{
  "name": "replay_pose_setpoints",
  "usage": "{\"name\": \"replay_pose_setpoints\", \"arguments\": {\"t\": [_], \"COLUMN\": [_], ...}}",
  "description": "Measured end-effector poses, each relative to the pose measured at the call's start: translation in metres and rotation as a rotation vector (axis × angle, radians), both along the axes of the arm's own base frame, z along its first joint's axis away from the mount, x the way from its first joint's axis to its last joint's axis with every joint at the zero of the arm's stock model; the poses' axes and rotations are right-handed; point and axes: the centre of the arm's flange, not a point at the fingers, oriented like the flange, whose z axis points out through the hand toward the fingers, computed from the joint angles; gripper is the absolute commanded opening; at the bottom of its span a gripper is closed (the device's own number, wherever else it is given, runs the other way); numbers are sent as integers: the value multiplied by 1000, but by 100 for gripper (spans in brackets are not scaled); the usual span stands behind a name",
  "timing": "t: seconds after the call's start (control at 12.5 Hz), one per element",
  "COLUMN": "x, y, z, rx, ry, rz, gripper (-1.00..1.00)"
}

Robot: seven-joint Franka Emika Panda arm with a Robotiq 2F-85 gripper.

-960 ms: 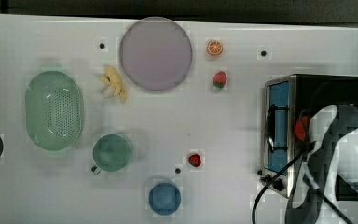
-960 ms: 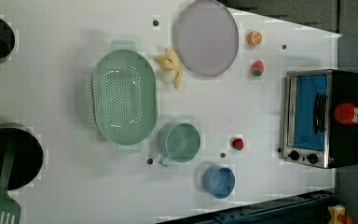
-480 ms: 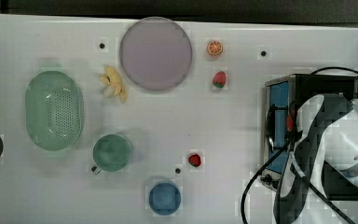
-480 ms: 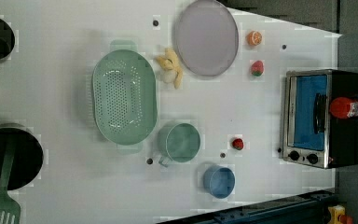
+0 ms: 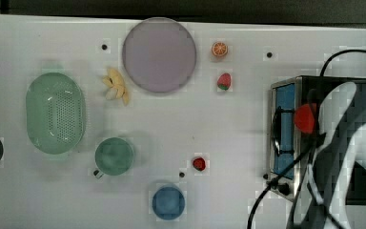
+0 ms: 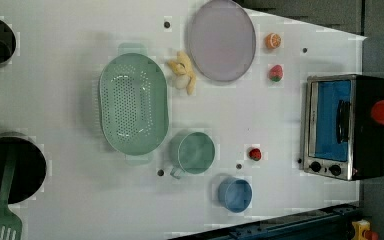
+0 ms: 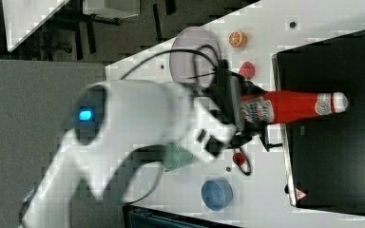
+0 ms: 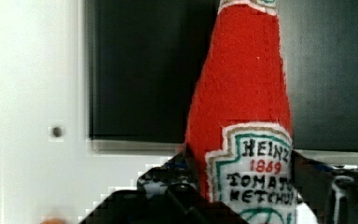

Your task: Pick Ketchup from oven and place it on table.

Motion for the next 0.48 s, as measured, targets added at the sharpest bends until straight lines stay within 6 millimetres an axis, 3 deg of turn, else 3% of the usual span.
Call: {"name": "replay_pose_setpoints", "arguments": {"t": [0.16, 0.24, 0.32, 0.4, 0.48], "x": [-2, 1, 21, 28, 41], "y": [32, 62, 145, 186, 259], "z": [52, 77, 140, 158, 163], "rx": [4, 15, 12, 22, 9], "ry": [-13, -49, -149, -178, -184], "rz": [68, 124, 282, 360, 493], "gripper": [24, 24, 24, 24, 24]}}
